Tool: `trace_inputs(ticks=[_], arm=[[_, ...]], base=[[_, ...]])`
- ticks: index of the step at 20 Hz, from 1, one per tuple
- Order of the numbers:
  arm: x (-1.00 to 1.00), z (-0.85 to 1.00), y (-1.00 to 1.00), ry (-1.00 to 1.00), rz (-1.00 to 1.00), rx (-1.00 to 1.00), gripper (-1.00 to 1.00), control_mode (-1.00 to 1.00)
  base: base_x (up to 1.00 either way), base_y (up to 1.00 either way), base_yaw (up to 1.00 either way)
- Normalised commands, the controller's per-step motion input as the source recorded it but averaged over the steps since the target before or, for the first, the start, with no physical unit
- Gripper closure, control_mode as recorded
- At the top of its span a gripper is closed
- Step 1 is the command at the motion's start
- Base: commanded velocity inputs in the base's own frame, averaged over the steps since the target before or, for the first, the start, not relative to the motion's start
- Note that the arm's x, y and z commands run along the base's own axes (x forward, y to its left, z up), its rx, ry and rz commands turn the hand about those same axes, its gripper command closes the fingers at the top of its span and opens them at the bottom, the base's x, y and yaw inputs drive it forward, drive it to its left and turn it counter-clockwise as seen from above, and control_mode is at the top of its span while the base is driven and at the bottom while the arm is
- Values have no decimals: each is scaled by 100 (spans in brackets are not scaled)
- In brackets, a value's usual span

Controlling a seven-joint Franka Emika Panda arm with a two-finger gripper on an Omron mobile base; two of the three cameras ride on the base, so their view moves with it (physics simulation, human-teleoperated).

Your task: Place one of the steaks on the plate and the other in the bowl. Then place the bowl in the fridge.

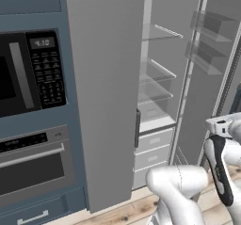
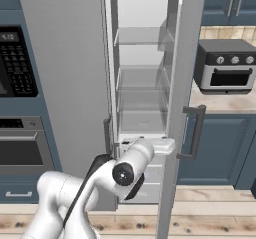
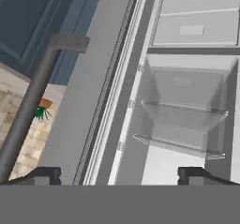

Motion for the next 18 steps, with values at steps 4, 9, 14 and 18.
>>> trace_inputs(ticks=[4,9,14,18], arm=[[1,0,44,28,-7,-74,-100,-100],[12,5,55,27,-11,-71,-100,-100],[40,6,89,31,-1,-66,-100,-100],[29,-18,74,23,0,-54,-100,-100]], base=[[0,0,0],[0,0,0],[0,0,0],[0,0,0]])
